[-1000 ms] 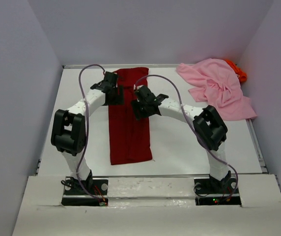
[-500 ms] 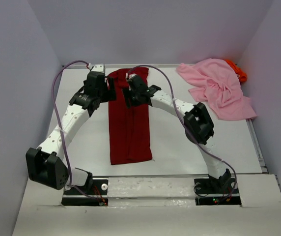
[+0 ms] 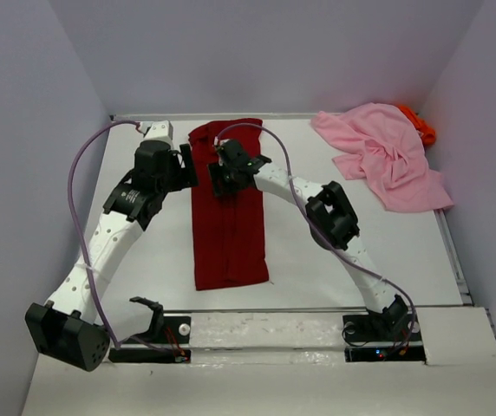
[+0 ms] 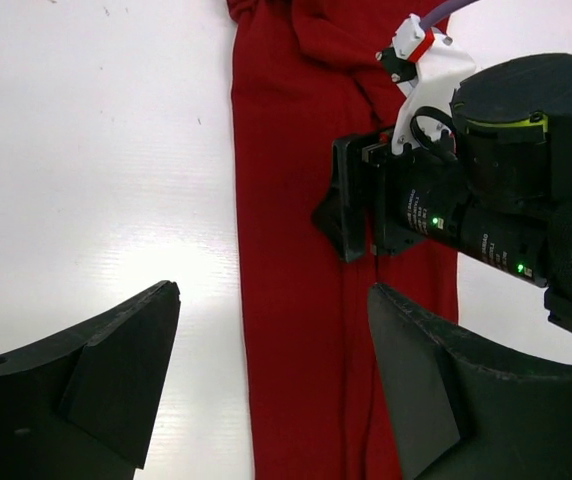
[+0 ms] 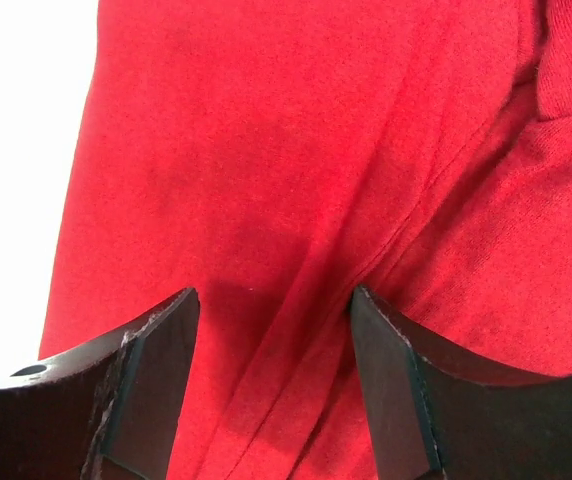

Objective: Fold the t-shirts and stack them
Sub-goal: Fold the tshirt

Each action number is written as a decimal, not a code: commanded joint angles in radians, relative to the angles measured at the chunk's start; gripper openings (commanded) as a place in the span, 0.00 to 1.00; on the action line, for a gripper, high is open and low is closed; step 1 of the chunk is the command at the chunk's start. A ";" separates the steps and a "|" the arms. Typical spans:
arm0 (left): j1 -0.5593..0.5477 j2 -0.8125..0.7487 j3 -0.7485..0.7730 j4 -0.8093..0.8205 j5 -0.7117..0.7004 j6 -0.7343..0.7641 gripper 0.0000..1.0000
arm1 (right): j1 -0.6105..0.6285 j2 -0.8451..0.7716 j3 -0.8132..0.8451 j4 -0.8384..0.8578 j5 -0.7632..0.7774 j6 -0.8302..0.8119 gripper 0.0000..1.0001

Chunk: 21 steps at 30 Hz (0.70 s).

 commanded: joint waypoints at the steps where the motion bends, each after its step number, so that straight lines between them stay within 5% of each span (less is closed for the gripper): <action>1: 0.000 -0.028 -0.011 0.003 0.021 -0.003 0.86 | -0.023 0.027 -0.061 -0.051 0.022 0.023 0.68; 21: -0.006 -0.050 0.032 -0.018 0.056 -0.003 0.86 | -0.184 -0.166 -0.338 0.009 0.065 0.031 0.64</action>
